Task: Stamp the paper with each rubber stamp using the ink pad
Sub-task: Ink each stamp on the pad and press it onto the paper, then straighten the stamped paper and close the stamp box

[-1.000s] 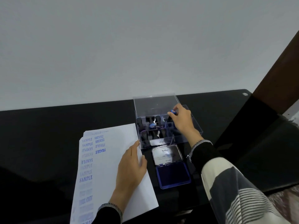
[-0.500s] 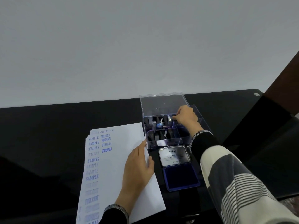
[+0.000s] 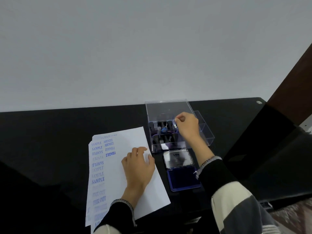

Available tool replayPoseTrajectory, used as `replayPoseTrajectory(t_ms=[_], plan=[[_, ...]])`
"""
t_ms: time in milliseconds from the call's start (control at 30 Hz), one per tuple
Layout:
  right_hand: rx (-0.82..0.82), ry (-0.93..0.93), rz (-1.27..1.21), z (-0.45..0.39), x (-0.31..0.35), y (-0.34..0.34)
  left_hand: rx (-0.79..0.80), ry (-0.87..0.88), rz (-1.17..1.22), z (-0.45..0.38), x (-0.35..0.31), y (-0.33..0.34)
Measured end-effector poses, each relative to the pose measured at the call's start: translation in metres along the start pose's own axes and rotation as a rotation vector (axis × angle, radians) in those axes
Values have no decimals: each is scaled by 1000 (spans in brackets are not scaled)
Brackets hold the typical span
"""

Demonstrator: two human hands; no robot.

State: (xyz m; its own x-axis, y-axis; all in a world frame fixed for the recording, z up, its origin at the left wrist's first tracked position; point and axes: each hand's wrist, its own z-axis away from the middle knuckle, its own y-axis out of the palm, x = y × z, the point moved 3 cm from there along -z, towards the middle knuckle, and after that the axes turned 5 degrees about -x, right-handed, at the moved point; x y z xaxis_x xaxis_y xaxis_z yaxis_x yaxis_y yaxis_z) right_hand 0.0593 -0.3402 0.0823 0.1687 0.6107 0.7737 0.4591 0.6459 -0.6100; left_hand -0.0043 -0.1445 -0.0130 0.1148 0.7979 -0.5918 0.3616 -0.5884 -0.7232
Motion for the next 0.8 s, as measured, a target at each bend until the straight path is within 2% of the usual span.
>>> replayPoseTrajectory(t_ms=[167,267,367,500,600,700,800], plan=[[9,-38,-86,43,10,-4,162,44,144,-7,5,-11],[38,-60,-125,70,16,5,106,5,110,-10,16,-26],[48,-84,-148,97,19,17,14,-187,-69,-5,32,-44],[178,-113,-27,131,13,45,44,-515,-132,2,55,-71],[289,-62,188,151,9,67,91,-611,-110,2,66,-85],[286,-37,377,163,12,76,117,-690,-55,-2,73,-94],[290,33,445,165,16,80,124,-786,47,-6,81,-100]])
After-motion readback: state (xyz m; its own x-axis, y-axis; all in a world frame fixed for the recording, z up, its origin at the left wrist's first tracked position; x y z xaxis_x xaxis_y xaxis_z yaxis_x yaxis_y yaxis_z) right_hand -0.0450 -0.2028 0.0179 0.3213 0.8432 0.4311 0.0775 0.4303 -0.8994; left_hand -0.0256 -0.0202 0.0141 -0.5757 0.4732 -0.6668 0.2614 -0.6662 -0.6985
